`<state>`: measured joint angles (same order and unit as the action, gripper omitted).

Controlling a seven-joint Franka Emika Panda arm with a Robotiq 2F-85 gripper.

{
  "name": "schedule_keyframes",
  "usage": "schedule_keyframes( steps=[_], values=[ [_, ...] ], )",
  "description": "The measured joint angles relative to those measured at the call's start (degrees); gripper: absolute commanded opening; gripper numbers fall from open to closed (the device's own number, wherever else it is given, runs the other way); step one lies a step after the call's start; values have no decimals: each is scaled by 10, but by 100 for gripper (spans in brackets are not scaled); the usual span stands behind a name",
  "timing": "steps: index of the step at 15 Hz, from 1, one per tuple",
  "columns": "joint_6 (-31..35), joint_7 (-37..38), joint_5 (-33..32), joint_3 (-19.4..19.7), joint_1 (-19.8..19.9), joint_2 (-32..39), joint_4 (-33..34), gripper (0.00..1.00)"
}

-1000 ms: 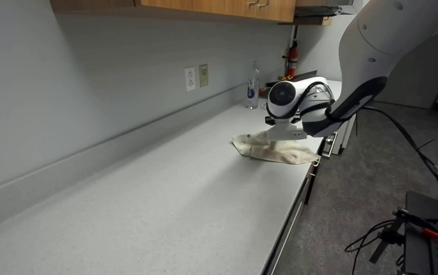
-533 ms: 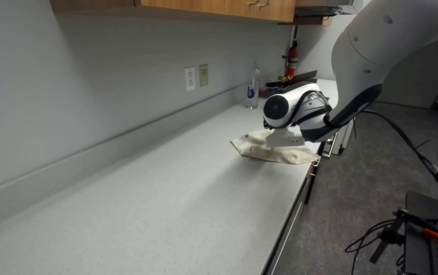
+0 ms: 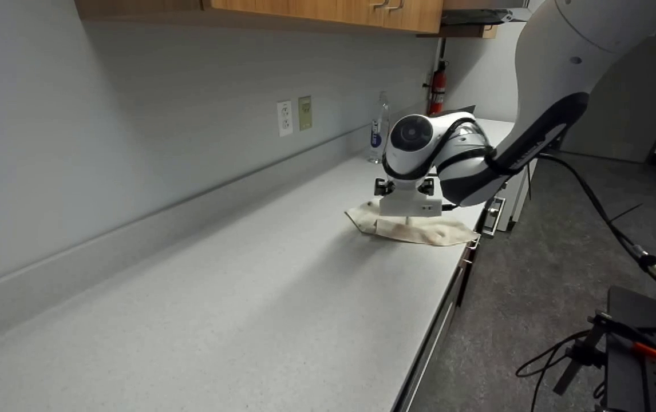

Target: Lay the cloth flat on the countertop

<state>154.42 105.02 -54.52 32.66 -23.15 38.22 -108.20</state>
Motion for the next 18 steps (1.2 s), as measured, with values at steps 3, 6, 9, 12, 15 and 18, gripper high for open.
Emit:
schedule_keyframes(
  steps=[3,6,9,12,15,18],
  values=[
    [23,-53,9,-99,82,-38,-4,100],
    [63,-136,49,-176,148,-55,-19,100],
    [105,-238,102,-241,199,-67,-45,100],
    [116,-286,124,-269,222,-80,-64,100],
    [116,-288,124,-270,223,-84,-69,100],
    [116,-291,123,-272,223,-81,-69,100]
  ],
)
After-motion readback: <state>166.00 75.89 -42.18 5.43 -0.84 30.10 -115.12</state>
